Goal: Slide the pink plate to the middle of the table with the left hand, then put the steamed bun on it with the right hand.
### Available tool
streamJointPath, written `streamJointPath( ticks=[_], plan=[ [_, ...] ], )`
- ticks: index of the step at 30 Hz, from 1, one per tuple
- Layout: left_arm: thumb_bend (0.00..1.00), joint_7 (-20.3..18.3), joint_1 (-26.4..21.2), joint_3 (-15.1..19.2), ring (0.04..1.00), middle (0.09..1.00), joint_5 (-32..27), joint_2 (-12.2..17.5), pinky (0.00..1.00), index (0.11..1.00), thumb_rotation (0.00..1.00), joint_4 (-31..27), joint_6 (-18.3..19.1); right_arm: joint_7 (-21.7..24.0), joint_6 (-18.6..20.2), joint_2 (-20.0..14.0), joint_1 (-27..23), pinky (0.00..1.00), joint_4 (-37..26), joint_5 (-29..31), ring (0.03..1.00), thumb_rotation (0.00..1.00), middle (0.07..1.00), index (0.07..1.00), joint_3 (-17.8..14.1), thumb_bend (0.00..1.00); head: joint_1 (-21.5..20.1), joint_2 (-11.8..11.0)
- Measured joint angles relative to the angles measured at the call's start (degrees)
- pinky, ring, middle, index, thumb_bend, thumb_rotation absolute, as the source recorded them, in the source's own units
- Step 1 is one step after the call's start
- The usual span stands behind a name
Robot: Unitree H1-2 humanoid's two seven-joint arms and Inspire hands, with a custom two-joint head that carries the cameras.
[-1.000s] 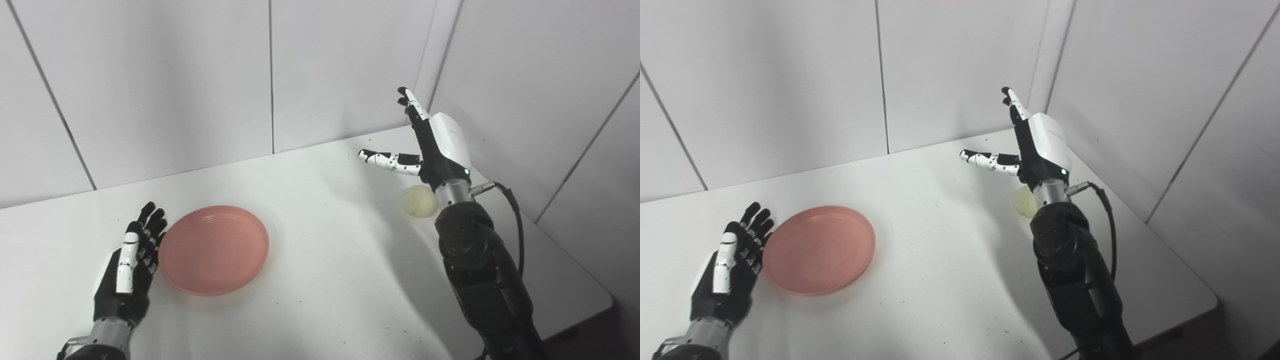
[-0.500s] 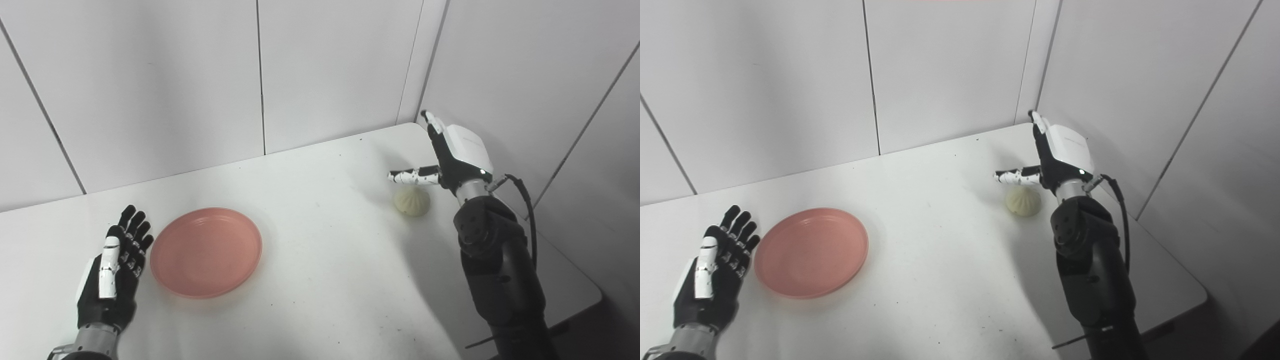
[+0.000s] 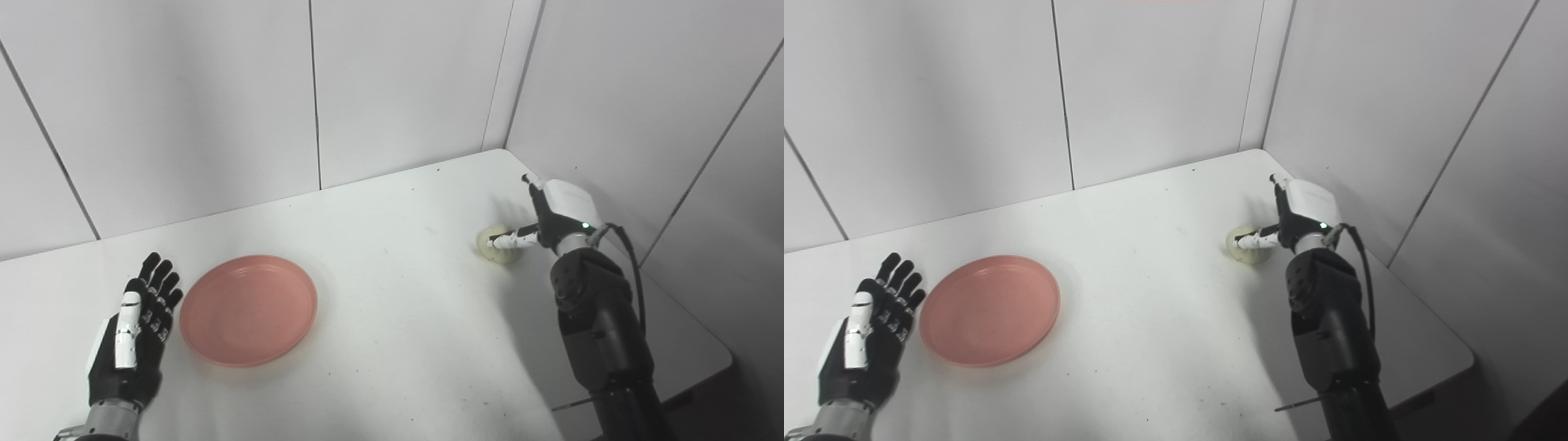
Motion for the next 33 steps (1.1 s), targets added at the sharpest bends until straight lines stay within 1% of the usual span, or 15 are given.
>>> streamJointPath(
  ticks=[3, 7, 13, 17, 18, 19, 20, 21, 22, 23, 26, 29, 30, 32, 33],
  plan=[
    [0.4, 0.0, 0.6, -0.2, 0.986, 0.98, 0.1, 0.1, 1.0, 0.947, 1.0, -1.0, 0.3, -1.8, 0.0, -0.1, 0.0, 0.69, 1.9, 1.5, 0.864, 0.34, 0.907, 0.896, 1.8, 0.93, 0.0, 0.1],
    [0.39, 0.0, 0.7, -0.3, 0.989, 0.983, 0.1, 0.0, 1.0, 0.948, 1.0, -1.2, 0.5, -3.0, 0.0, -0.1, -0.1, 0.75, 5.2, 1.9, 0.879, 0.34, 0.902, 0.891, 4.0, 0.92, 0.0, 0.6],
    [0.39, 0.0, 1.0, -0.3, 0.997, 0.989, 0.0, 0.1, 1.0, 0.958, 1.0, -1.7, 1.4, -4.6, 0.0, -0.9, -0.4, 0.71, 8.2, 2.4, 0.844, 0.32, 0.892, 0.888, 5.8, 0.92, 0.0, 0.8],
    [0.41, 0.0, 1.0, -0.3, 0.982, 0.977, 0.1, 0.2, 0.99, 0.944, 1.0, -1.7, 1.4, -5.6, 0.0, -1.5, -1.5, 0.72, 9.9, 4.7, 0.828, 0.12, 0.89, 0.845, 5.9, 0.86, 0.1, 1.1],
    [0.41, 0.0, 1.0, -0.4, 0.98, 0.975, 0.1, 0.2, 0.99, 0.942, 1.0, -1.7, 1.4, -5.7, 0.0, -1.7, -2.0, 0.72, 10.4, 5.3, 0.826, 0.11, 0.888, 0.841, 5.8, 0.86, 0.1, 1.1],
    [0.41, 0.0, 1.1, -0.4, 0.984, 0.978, 0.1, 0.1, 0.99, 0.945, 1.0, -1.8, 1.4, -5.7, 0.0, -1.8, -2.2, 0.68, 10.4, 5.6, 0.791, 0.06, 0.864, 0.821, 5.8, 0.85, 0.2, 1.1],
    [0.4, 0.0, 1.1, -0.4, 0.985, 0.978, 0.1, 0.1, 1.0, 0.947, 1.0, -1.9, 1.5, -5.8, -0.1, -1.8, -2.4, 0.53, 10.4, 5.8, 0.658, 0.03, 0.766, 0.799, 5.7, 0.83, 0.2, 1.1],
    [0.4, 0.0, 1.2, -0.4, 0.99, 0.983, 0.1, 0.0, 1.0, 0.951, 1.0, -2.1, 1.7, -6.0, -0.1, -1.8, -2.7, 0.32, 10.5, 5.8, 0.431, 0.01, 0.593, 0.773, 5.7, 0.67, 0.3, 1.1],
    [0.4, 0.0, 1.4, -0.4, 0.991, 0.983, 0.1, -0.1, 1.0, 0.95, 1.0, -2.4, 2.0, -6.5, -0.1, -1.8, -2.9, 0.21, 11.0, 5.6, 0.302, 0.0, 0.52, 0.745, 5.5, 0.61, 0.4, 1.1],
    [0.39, 0.0, 1.6, -0.4, 0.99, 0.982, 0.1, -0.1, 1.0, 0.949, 1.0, -2.8, 2.1, -6.7, -0.1, -1.8, -3.0, 0.17, 11.3, 5.3, 0.264, 0.0, 0.491, 0.649, 5.2, 0.57, 0.4, 1.1],
    [0.38, 0.2, 2.0, -0.4, 0.985, 0.978, 0.1, -0.1, 1.0, 0.947, 1.0, -3.3, 2.2, -9.5, -0.1, -1.7, -2.9, 0.2, 12.3, 5.7, 0.295, 0.0, 0.438, 0.523, 4.6, 0.53, 0.4, 1.2],
    [0.39, 0.4, 2.0, -0.3, 0.985, 0.977, 0.2, -0.1, 1.0, 0.944, 1.0, -3.3, 2.1, -13.7, -0.1, -0.5, -2.3, 0.22, 12.5, 6.8, 0.299, 0.0, 0.397, 0.506, 2.6, 0.53, 0.7, 1.3],
    [0.4, 0.5, 2.0, -0.4, 0.986, 0.979, 0.2, -0.1, 1.0, 0.944, 1.0, -3.3, 2.1, -14.6, -0.1, -0.3, -2.0, 0.2, 12.3, 7.1, 0.278, 0.0, 0.434, 0.495, 2.4, 0.53, 0.7, 1.3],
    [0.4, 0.5, 2.0, -0.4, 0.986, 0.979, 0.2, -0.1, 1.0, 0.945, 1.0, -3.3, 2.1, -15.4, -0.1, 0.3, -1.5, 0.2, 11.6, 7.4, 0.274, 0.0, 0.399, 0.507, 2.0, 0.52, 0.9, 1.4],
    [0.4, 0.5, 2.0, -0.4, 0.988, 0.979, 0.2, -0.1, 1.0, 0.946, 1.0, -3.3, 2.1, -15.4, -0.1, 0.6, -1.4, 0.2, 11.4, 7.4, 0.268, 0.0, 0.443, 0.492, 1.7, 0.53, 0.9, 1.4]
  ],
)
